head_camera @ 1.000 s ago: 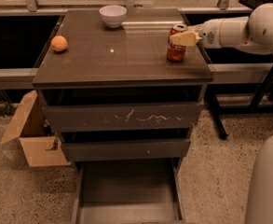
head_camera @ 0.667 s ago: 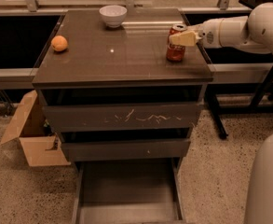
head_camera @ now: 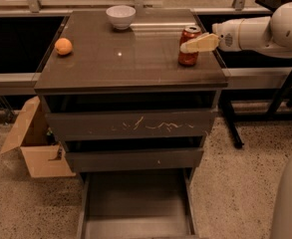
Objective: Pick coke can from bottom drawer and place on counter
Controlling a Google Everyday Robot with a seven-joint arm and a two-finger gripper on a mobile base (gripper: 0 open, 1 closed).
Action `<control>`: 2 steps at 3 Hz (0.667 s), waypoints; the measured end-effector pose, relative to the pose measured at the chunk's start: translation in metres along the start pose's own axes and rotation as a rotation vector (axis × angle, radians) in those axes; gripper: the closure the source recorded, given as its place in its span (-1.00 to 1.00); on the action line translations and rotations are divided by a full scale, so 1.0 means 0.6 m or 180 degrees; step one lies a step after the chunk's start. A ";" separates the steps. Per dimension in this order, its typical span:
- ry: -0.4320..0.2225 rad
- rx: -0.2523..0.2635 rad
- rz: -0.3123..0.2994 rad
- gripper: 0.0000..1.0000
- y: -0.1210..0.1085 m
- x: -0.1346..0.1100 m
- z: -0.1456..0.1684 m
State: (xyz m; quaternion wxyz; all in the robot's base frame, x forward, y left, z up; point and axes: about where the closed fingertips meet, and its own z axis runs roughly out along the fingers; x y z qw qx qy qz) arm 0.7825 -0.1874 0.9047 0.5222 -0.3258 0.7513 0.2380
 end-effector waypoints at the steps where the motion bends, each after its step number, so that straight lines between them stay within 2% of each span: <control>1: -0.0024 0.0163 -0.0053 -1.00 0.005 -0.011 -0.038; 2: -0.0082 0.0402 -0.0138 -1.00 0.015 -0.028 -0.092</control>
Offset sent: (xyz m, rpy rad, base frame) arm -0.0773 -0.0588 0.0665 -0.0720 -0.1518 -0.2158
